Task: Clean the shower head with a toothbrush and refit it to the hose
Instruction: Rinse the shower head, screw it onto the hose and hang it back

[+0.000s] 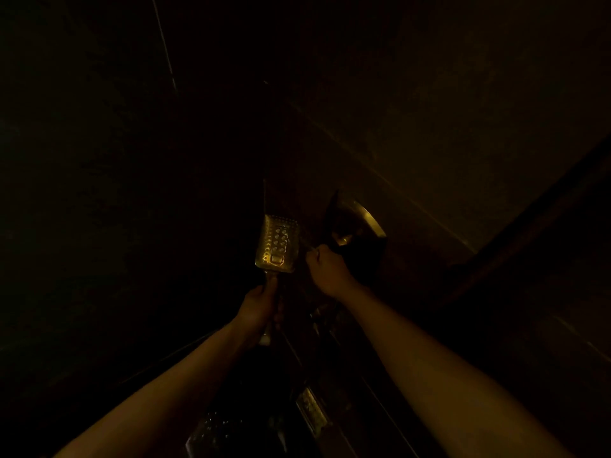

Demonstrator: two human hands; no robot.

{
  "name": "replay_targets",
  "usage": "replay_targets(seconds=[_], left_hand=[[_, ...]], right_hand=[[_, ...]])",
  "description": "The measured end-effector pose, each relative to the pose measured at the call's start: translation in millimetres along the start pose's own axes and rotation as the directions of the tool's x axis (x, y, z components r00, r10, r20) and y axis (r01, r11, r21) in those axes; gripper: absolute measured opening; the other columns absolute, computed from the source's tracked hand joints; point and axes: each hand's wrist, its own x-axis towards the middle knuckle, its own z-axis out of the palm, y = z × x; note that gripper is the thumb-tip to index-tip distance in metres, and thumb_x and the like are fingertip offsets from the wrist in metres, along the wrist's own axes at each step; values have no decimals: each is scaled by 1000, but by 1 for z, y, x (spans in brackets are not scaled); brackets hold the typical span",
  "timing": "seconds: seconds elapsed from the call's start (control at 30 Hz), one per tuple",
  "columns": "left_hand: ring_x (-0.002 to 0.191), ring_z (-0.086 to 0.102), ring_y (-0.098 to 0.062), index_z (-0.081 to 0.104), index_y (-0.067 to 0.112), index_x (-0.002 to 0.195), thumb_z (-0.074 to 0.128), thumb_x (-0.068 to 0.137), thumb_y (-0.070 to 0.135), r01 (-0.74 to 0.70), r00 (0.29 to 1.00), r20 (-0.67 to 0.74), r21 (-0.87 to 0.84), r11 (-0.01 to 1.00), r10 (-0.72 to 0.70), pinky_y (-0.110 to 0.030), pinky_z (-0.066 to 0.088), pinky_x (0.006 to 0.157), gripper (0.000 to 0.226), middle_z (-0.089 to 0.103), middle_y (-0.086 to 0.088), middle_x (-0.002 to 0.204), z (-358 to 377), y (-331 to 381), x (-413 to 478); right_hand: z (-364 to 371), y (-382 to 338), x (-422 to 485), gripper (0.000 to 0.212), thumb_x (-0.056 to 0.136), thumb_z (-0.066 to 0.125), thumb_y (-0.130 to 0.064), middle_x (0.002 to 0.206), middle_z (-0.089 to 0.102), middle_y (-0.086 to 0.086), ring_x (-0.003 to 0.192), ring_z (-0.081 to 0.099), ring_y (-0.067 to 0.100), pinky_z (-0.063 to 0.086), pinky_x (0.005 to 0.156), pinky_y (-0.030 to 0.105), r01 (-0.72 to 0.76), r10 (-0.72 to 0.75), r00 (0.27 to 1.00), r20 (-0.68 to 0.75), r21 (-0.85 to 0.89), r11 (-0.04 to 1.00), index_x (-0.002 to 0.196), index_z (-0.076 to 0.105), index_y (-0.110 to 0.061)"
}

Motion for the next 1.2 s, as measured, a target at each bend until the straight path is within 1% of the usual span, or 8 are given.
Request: replay_targets(seconds=[0.23,0.43,0.7,0.8,0.93,1.03,1.1,1.2], left_hand=[[37,49,-8,57,12,80,40,102,47,9,999,-51,-53,999,-12,-19,40,37,44,55,2,51,6,3,16],[40,49,-10,57,10,80,42,102,45,2,999,-32,-1,1000,-2,-22,42,40,43,54,-4,59,2,-4,29],[41,51,-10,59,9,86,45,102,39,25,999,-39,24,999,-24,-22,42,39,37,57,-5,61,5,-10,39],[42,50,-12,59,5,87,45,102,39,14,1000,-28,17,1000,-13,-22,41,39,39,55,-8,62,6,-11,39],[38,51,-7,60,9,87,45,103,36,19,999,-28,2,1000,-19,-19,41,38,35,57,-5,63,1,-13,33],[38,48,-8,57,9,83,42,104,37,25,1000,18,22,999,-25,-21,40,39,38,53,-5,60,-7,-15,23],[40,46,-11,54,9,81,40,104,37,16,999,46,40,999,-18,-22,39,39,40,50,-5,58,-12,-17,16],[40,45,-12,54,9,86,40,104,40,10,998,70,32,999,-12,-23,38,38,38,49,-3,56,-23,-21,7]], right_hand=[[13,2,2,30,103,39,-33,105,62,11,87,61,27,45,68,35,11,-22,999,-48,-226,974,116,50,-9],[12,3,0,26,103,38,-34,87,58,1,72,57,19,42,59,32,25,-47,995,-85,-251,968,112,49,-13],[30,7,-5,24,101,48,-26,118,60,4,97,61,27,41,69,34,-12,-64,984,-165,-424,906,123,49,-17],[36,5,-5,25,102,45,-28,122,58,4,103,59,30,45,75,38,-49,-29,980,-198,-381,923,124,48,-18],[34,5,-3,21,101,46,-29,113,59,4,92,59,25,44,71,37,-60,-12,978,-208,-339,939,118,50,-18],[31,1,-8,18,102,43,-31,106,59,2,82,56,15,44,66,35,-76,44,979,-200,-154,985,111,51,-19],[30,-1,-16,18,102,45,-27,107,58,5,89,58,19,51,74,38,-43,30,980,-198,-63,997,110,53,-13],[29,-2,-34,15,102,47,-19,99,53,0,92,56,18,43,68,21,-4,6,981,-196,7,1000,108,54,-8]])
